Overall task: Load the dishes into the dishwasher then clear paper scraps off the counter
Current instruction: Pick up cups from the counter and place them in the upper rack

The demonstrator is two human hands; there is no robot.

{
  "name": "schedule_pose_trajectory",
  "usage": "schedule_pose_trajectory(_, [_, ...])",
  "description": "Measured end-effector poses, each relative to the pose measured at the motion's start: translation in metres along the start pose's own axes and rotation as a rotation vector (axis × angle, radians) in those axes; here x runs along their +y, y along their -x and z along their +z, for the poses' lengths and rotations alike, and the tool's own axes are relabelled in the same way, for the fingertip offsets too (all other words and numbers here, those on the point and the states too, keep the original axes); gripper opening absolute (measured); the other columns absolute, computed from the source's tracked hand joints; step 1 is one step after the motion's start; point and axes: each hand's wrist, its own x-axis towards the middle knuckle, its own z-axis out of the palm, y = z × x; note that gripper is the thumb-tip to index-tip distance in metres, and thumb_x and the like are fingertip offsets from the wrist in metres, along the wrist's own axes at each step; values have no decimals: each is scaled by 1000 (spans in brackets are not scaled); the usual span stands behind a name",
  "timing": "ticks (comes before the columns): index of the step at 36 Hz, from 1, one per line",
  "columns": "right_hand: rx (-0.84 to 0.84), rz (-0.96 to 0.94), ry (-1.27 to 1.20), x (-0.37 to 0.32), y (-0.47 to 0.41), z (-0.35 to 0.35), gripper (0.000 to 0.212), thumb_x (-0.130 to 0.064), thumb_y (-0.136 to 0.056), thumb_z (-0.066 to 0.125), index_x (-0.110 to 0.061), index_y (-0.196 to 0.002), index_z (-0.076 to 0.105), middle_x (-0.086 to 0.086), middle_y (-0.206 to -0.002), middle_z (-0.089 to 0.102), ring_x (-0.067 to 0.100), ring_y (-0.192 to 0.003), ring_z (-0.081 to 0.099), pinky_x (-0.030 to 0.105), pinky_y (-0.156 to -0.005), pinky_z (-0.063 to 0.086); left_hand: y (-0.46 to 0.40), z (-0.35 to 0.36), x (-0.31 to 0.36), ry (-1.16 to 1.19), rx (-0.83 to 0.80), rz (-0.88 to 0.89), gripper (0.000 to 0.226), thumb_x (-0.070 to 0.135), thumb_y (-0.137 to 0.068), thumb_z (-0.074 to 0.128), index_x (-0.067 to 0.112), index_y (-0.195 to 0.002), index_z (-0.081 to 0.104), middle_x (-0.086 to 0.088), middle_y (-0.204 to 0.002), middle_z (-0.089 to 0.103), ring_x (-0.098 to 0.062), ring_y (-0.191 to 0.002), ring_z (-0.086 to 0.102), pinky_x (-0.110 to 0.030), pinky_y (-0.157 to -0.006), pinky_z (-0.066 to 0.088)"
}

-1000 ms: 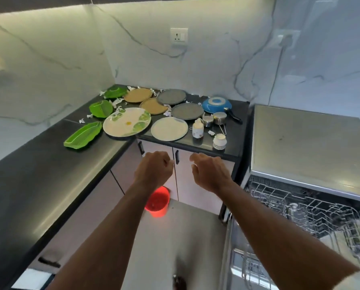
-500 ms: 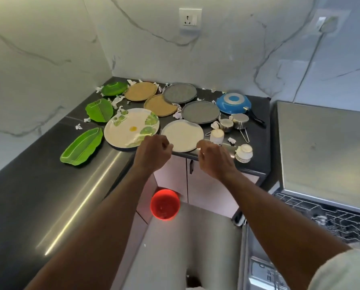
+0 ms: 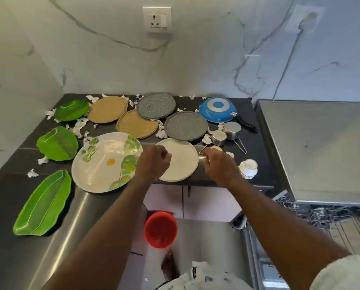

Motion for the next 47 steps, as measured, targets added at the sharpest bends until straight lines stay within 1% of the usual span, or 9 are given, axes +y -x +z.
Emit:
schedule_pose_trajectory(8, [48, 202, 52, 25, -24, 11, 23, -24, -93, 56, -18, -113, 65, 5, -106, 73, 27, -92, 69, 42, -82, 56, -54, 51, 15, 33, -184, 176, 17, 30, -85, 68, 16, -84, 77, -1, -78, 75, -20, -71, 67, -32, -66, 52])
schedule_pose_trajectory(16, [129, 323, 203, 73, -36, 7, 25, -35, -86, 69, -22, -108, 66, -1, -100, 72, 20, -93, 66, 41, -87, 51, -87, 103, 45, 69, -457, 183, 45, 43, -78, 76, 20, -116, 66, -2, -107, 71, -25, -100, 65, -39, -84, 53])
schedule_pose_trajectory(21, [-147, 620, 277, 117, -24, 4, 72, -57, -75, 70, -26, -134, 43, 5, -137, 51, 32, -127, 50, 56, -100, 40, -91, 142, 56, -8, -575, 193, 87, 51, -68, 83, 22, -141, 45, -4, -141, 53, -25, -129, 50, -46, -100, 46])
schedule_pose_trajectory(24, [-327, 675, 189, 148, -17, 7, 80, -57, -73, 74, -28, -138, 35, 5, -138, 48, 32, -127, 50, 56, -101, 39, -93, 162, 62, -25, -610, 121, 106, 54, -66, 84, 22, -152, 31, -4, -153, 40, -26, -140, 40, -48, -108, 41])
schedule_pose_trajectory(28, [-399, 577, -4, 180, -9, 14, 76, -52, -70, 80, -29, -131, 41, 4, -127, 55, 28, -112, 57, 47, -94, 51, -92, 182, 73, -75, -577, 77, 97, 51, -69, 83, 23, -149, 34, -3, -148, 45, -26, -137, 43, -48, -106, 43])
schedule_pose_trajectory(33, [-308, 444, -187, 207, -5, 13, 74, -53, -62, 85, -30, -123, 48, -3, -116, 58, 20, -103, 57, 39, -87, 53, -88, 201, 81, -54, -442, 29, 80, 43, -68, 83, 21, -136, 46, -3, -131, 57, -28, -123, 53, -46, -94, 49])
schedule_pose_trajectory(36, [-263, 384, -217, 218, 0, 17, 77, -57, -61, 85, -31, -123, 47, -6, -117, 58, 19, -106, 55, 40, -88, 52, -81, 208, 87, -7, -363, -40, 85, 35, -69, 85, 17, -141, 43, -9, -131, 59, -32, -121, 54, -46, -95, 49])
schedule_pose_trajectory(41, [-233, 229, -170, 227, 8, 25, 85, -58, -63, 84, -25, -131, 46, -1, -124, 55, 23, -109, 56, 46, -88, 54, -69, 214, 96, 74, -225, -163, 69, 28, -69, 86, 10, -125, 48, -14, -120, 63, -38, -110, 59, -42, -86, 45])
schedule_pose_trajectory(47, [-159, 187, -173, 231, 20, 27, 80, -52, -67, 84, -20, -131, 49, 1, -125, 55, 25, -109, 55, 47, -86, 54, -49, 209, 109, 98, -190, -96, 70, 28, -69, 87, 10, -128, 53, -11, -121, 64, -33, -108, 59, -36, -86, 42])
